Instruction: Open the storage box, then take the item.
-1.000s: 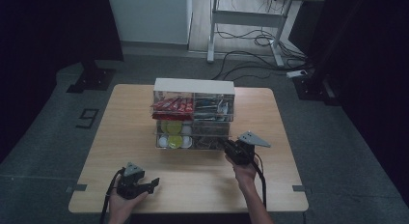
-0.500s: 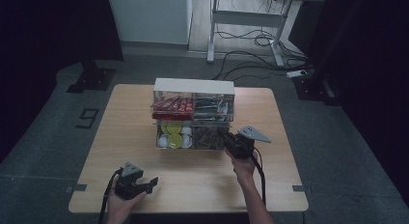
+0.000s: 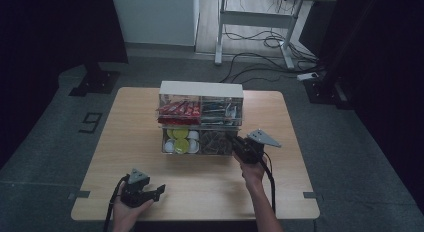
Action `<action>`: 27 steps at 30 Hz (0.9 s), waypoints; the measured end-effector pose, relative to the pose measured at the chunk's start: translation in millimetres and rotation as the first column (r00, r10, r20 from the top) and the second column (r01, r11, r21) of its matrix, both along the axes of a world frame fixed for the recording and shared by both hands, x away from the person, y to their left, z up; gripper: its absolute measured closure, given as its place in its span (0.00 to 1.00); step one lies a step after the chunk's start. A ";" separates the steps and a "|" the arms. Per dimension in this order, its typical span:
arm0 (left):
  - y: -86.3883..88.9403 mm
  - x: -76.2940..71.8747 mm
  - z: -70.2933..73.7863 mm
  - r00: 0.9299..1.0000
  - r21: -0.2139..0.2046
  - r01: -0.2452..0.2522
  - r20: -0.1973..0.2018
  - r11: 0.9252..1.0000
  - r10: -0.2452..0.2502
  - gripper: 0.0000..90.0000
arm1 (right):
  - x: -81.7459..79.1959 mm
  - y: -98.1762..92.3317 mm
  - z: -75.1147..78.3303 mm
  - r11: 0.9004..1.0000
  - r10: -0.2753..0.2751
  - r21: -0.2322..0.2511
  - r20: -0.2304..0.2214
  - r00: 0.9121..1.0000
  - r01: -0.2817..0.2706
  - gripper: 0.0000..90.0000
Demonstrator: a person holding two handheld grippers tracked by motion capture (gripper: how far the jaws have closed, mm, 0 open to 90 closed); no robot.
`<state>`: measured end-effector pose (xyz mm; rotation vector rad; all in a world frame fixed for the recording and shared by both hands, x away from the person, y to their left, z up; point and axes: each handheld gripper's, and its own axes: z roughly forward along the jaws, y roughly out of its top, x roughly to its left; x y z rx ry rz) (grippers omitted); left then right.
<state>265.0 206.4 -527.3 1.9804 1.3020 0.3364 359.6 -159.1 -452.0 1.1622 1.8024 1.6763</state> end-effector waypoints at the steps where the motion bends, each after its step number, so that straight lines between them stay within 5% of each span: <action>1: -0.8 0.0 0.4 1.000 0.000 -0.001 0.004 1.000 0.001 0.33 | -0.6 -0.1 -0.6 1.000 0.002 0.001 0.001 1.000 -0.002 0.97; 13: -4.3 0.1 2.8 1.000 0.008 0.001 0.017 1.000 -0.001 0.33 | -2.0 -2.7 -2.5 1.000 0.005 0.018 -0.007 1.000 -0.005 0.97; 27: -16.0 8.7 24.8 0.997 0.006 -0.009 0.081 1.000 0.009 0.33 | -0.6 -7.0 -2.3 1.000 0.011 0.025 -0.014 1.000 -0.010 0.97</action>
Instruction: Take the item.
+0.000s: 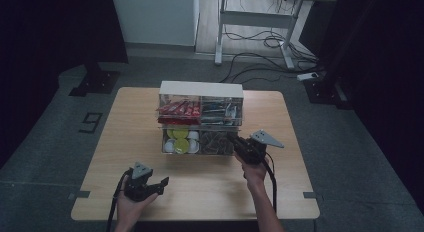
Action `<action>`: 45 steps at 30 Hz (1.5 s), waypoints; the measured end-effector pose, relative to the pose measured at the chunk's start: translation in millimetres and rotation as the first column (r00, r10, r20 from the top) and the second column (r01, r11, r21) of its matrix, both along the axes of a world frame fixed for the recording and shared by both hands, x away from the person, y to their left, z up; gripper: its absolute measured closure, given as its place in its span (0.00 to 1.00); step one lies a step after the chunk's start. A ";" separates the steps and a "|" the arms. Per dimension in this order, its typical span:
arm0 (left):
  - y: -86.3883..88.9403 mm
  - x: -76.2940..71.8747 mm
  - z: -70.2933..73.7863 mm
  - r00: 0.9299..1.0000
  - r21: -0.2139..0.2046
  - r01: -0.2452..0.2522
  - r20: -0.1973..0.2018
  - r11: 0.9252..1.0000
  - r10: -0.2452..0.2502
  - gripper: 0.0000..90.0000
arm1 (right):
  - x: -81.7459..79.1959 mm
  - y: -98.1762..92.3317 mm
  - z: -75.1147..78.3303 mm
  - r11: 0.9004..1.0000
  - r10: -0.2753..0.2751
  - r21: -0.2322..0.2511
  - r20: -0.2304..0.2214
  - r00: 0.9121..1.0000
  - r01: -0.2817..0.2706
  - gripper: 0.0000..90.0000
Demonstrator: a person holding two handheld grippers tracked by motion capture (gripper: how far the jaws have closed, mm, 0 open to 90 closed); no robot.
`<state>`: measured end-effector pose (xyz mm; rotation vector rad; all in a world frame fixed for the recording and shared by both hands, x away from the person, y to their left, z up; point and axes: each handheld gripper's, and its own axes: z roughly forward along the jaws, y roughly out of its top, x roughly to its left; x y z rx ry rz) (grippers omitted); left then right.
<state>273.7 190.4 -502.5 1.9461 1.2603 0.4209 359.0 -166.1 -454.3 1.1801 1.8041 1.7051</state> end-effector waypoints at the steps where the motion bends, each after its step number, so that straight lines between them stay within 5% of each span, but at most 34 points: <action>1: 0.0 0.0 0.0 1.000 0.000 0.000 0.000 1.000 0.000 0.33 | 0.0 0.0 0.0 1.000 0.000 0.000 0.000 1.000 0.000 0.97; 13: -17.4 15.6 20.1 0.999 0.003 -0.002 0.050 1.000 0.002 0.33 | -0.3 -0.9 1.1 1.000 0.000 -0.004 0.000 1.000 0.000 0.97; 45: -51.6 54.0 29.1 0.993 0.053 -0.044 0.108 0.998 0.038 0.33 | -0.9 -2.4 1.8 1.000 0.003 0.002 -0.001 1.000 -0.003 0.97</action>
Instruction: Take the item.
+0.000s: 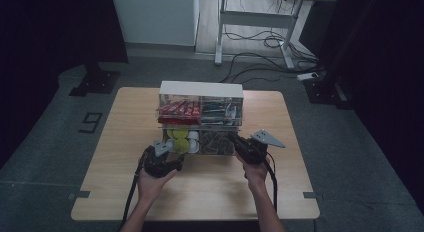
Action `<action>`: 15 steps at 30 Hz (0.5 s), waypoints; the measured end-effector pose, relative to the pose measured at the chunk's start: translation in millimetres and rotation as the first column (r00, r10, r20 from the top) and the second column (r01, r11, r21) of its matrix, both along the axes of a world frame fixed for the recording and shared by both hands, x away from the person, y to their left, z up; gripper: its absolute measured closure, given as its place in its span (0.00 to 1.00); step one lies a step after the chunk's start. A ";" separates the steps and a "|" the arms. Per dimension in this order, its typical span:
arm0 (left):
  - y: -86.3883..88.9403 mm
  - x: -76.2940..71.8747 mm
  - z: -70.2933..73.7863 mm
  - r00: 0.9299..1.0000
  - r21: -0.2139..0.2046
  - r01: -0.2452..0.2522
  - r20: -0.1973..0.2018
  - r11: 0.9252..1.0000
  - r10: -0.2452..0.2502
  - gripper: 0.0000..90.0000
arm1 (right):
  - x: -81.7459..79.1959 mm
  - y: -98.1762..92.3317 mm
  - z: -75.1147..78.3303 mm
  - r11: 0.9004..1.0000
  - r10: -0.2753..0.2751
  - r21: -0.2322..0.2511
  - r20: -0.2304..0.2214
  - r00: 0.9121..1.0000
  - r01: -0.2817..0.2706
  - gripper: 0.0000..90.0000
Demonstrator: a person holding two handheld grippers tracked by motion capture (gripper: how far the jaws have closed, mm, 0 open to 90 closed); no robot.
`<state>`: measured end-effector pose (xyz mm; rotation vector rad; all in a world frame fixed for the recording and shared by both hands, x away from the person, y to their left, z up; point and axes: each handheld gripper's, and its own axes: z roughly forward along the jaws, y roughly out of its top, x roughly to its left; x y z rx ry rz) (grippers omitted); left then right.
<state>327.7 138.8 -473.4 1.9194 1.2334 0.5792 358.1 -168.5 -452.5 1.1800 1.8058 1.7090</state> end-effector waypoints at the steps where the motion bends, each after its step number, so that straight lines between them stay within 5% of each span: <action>1: -0.8 0.8 0.6 1.000 0.005 0.001 0.001 1.000 -0.001 0.33 | 0.0 0.0 0.0 1.000 0.000 0.000 0.000 1.000 0.000 0.97; 15: -8.5 16.4 -3.8 1.000 0.028 -0.017 0.013 0.999 0.017 0.30 | -0.4 -0.1 0.0 1.000 -0.003 0.002 0.002 1.000 0.003 0.97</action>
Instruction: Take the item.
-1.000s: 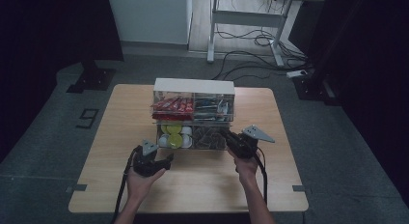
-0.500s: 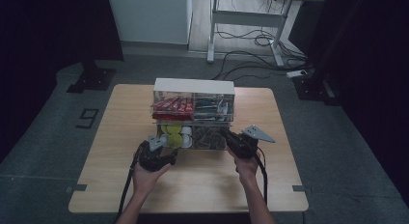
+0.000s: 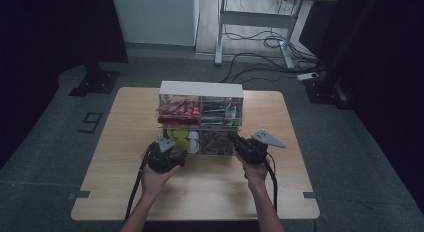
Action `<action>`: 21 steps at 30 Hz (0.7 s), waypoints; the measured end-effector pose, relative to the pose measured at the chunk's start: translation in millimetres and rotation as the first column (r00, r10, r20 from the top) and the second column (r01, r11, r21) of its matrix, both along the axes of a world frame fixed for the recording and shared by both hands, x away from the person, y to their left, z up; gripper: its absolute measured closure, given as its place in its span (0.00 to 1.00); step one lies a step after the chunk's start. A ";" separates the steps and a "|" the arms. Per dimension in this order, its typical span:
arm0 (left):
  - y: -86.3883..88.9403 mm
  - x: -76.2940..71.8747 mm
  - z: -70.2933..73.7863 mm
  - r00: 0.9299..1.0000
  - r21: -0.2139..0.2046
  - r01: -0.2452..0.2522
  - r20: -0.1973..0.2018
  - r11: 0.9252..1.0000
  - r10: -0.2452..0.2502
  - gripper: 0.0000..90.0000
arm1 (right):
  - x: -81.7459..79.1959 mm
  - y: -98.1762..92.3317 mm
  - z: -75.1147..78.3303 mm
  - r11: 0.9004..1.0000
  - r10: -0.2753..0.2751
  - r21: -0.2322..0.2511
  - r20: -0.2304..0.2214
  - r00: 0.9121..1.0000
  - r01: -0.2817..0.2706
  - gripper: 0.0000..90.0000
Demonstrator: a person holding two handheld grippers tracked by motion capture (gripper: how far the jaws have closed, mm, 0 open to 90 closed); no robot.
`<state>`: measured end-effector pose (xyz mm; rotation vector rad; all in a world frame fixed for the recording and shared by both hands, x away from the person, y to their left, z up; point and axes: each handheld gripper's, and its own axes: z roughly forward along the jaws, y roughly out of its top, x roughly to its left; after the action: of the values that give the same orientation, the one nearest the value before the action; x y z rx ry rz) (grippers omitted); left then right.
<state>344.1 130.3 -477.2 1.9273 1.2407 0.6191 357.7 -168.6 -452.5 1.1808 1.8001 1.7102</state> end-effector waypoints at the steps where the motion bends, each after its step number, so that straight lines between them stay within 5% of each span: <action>1: 0.0 0.0 0.0 1.000 0.000 0.000 0.000 1.000 0.000 0.29 | 0.0 0.0 0.0 1.000 0.000 0.000 0.000 1.000 0.000 0.97; 21: -9.8 15.3 -4.3 1.000 0.011 -0.010 -0.002 1.000 0.010 0.25 | 0.6 -0.7 -0.5 1.000 0.007 0.007 -0.001 1.000 -0.007 0.97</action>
<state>359.4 120.5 -481.5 1.9323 1.2518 0.6308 358.2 -169.4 -453.0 1.1803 1.8019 1.7213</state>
